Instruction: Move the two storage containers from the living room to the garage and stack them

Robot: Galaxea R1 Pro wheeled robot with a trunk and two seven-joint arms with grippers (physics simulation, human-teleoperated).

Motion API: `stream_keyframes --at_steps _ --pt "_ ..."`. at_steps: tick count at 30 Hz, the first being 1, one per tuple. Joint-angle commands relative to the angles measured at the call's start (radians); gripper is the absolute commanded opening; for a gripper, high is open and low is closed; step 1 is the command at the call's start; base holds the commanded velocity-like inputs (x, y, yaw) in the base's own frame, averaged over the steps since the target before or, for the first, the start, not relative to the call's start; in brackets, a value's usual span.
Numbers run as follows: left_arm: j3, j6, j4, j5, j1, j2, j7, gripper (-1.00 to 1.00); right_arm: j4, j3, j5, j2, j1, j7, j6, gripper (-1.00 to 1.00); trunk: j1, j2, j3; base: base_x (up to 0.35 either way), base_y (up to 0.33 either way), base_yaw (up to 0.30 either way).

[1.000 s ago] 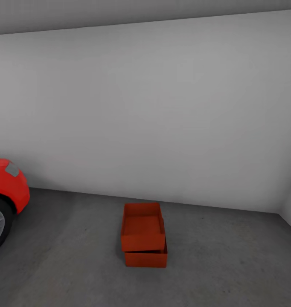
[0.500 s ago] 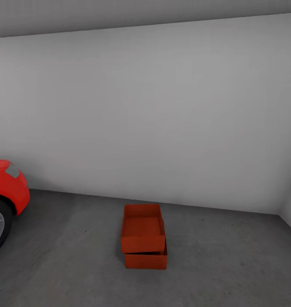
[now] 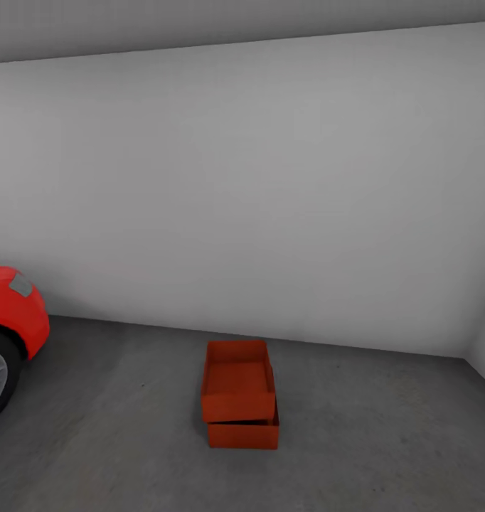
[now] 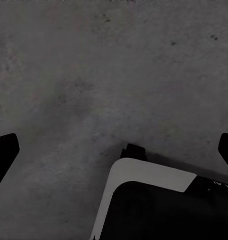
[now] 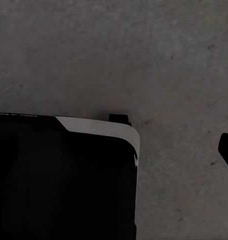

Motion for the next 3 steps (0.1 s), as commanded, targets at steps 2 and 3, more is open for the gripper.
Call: stream_keyframes --at_steps 2,3 --pt "-0.008 -0.003 0.0 0.009 -0.001 0.0 0.002 1.0 0.003 0.004 0.003 0.0 -0.001 -0.003 -0.005 1.0 0.0 -0.001 -0.002 0.0 0.0 0.0" --pt "-0.008 -0.003 0.0 0.009 -0.001 0.0 0.002 1.0 0.003 0.004 0.003 0.0 -0.001 -0.002 -0.005 1.0 0.0 -0.001 -0.002 0.0 0.0 0.0"
